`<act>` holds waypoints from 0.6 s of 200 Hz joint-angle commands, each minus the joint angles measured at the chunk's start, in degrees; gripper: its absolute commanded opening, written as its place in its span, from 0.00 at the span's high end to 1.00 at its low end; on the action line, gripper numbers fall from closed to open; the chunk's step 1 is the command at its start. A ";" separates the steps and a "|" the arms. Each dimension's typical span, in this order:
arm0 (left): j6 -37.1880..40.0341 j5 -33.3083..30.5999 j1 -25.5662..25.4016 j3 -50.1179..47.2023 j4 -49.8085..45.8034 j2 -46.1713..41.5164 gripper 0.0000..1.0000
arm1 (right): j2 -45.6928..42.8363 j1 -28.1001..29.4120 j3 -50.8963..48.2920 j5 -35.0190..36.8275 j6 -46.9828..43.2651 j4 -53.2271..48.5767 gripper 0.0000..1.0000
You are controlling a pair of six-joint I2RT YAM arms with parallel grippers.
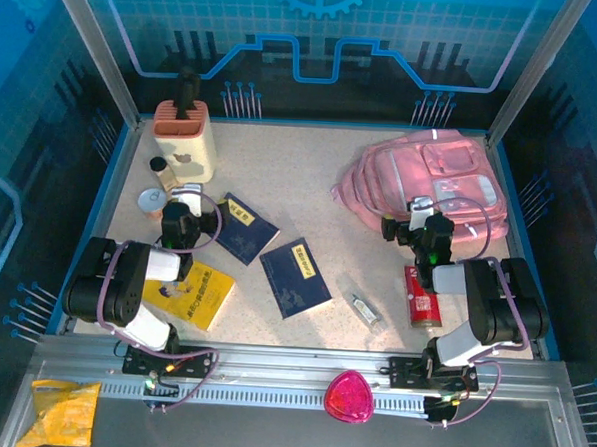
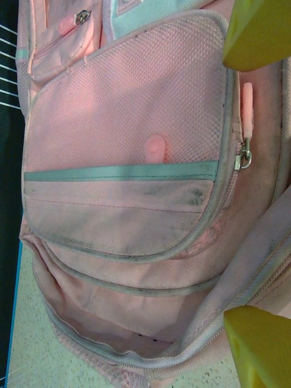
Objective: Pack the student bag
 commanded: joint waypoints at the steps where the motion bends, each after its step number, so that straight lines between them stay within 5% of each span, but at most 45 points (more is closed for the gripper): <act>1: -0.25 -0.04 -0.08 0.61 0.61 0.35 0.01 | -0.22 -0.31 1.09 -1.04 -0.50 1.61 0.00; 80: -0.68 -0.85 -0.08 1.58 -5.76 -4.99 0.01 | -7.06 -0.11 -0.30 1.11 0.17 -1.71 0.00; 120: -3.68 -2.20 -0.07 3.56 -18.74 -17.83 0.01 | -19.58 -0.67 3.48 2.23 4.32 -20.90 0.00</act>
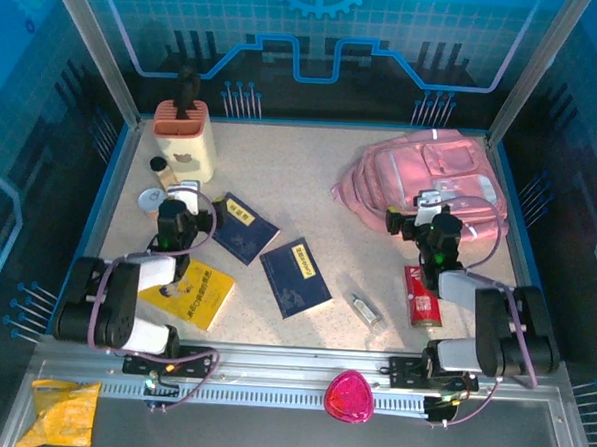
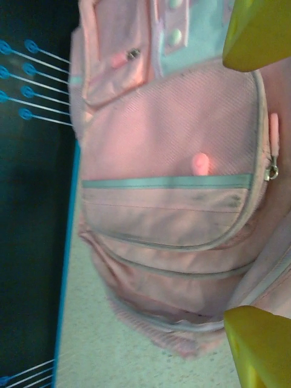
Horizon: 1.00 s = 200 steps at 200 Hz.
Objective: Pack the student bag
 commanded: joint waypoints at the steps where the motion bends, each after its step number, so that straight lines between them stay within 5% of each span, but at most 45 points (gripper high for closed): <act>1: -3.27 -1.50 -0.08 2.48 -7.97 -7.42 0.01 | -6.72 -0.69 3.55 1.51 3.35 -13.48 0.00; 26: -8.67 0.57 0.01 4.41 -16.10 -15.17 0.01 | -13.84 -1.69 7.79 10.36 18.56 -29.21 0.00; 70: -24.82 0.96 0.51 5.44 -25.15 -21.94 0.01 | -20.23 -9.29 5.76 -1.44 32.38 -38.79 0.00; 123: -36.40 11.82 -0.21 13.10 -45.04 -22.77 0.01 | -22.10 -8.00 13.55 -6.45 37.98 -63.28 0.00; 200: -42.92 11.28 -20.94 19.47 -52.77 -19.14 0.01 | -19.47 -10.91 18.99 -11.20 44.34 -79.30 0.00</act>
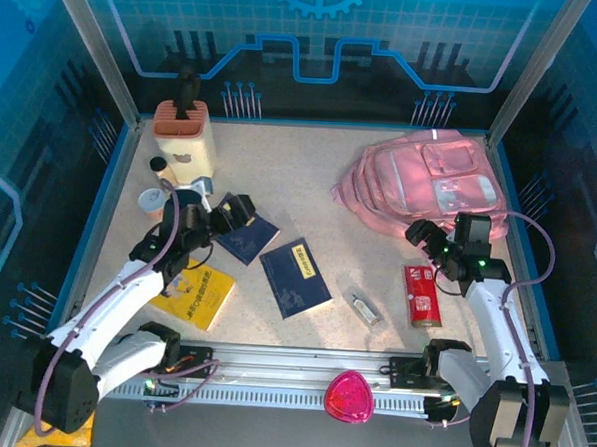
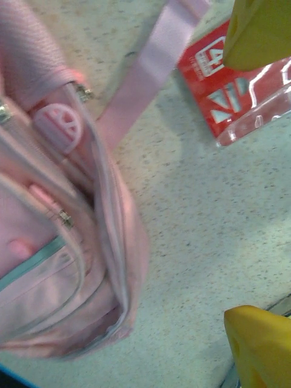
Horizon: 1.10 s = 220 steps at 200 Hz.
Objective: Pack the student bag
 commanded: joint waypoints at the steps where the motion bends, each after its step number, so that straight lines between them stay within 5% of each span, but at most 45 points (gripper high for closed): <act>1: -2.66 0.88 -4.25 4.09 -5.19 2.20 0.01 | 1.70 -2.54 2.61 -2.28 3.41 -6.90 0.00; 75: -0.25 0.21 -15.78 7.90 -0.33 9.83 0.01 | 10.03 -15.94 2.70 -9.64 6.73 4.08 0.00; 157: 2.91 2.87 -17.93 18.03 -1.41 21.64 0.01 | 26.99 -17.86 6.84 -12.78 12.01 13.41 0.01; 220: 8.18 0.83 -17.90 25.60 -6.21 27.09 0.01 | 38.88 -16.24 10.49 -12.81 12.96 19.37 0.21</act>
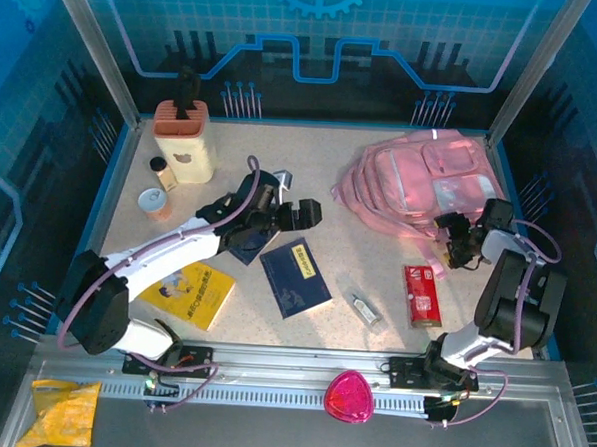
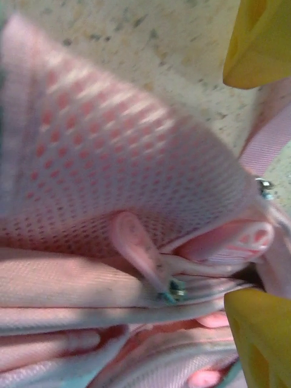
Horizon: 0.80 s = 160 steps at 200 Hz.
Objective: Pack the student bag
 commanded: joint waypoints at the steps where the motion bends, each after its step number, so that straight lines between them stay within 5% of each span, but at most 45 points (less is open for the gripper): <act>1: 4.52 -0.44 -0.35 4.51 -3.20 1.43 0.01 | 2.89 0.87 2.29 -1.11 1.29 4.20 0.22; 52: 6.31 -1.24 -0.44 7.08 -4.86 3.50 0.01 | 8.22 2.48 6.59 -2.57 -1.24 6.83 0.56; 105: 9.81 -4.75 -0.09 9.30 -10.44 0.77 0.01 | 8.92 11.21 12.00 -4.17 -8.85 2.99 0.97; 160: 10.00 -5.68 0.66 6.42 -12.00 -2.69 0.01 | 6.89 23.03 13.87 -4.55 -8.41 1.09 1.00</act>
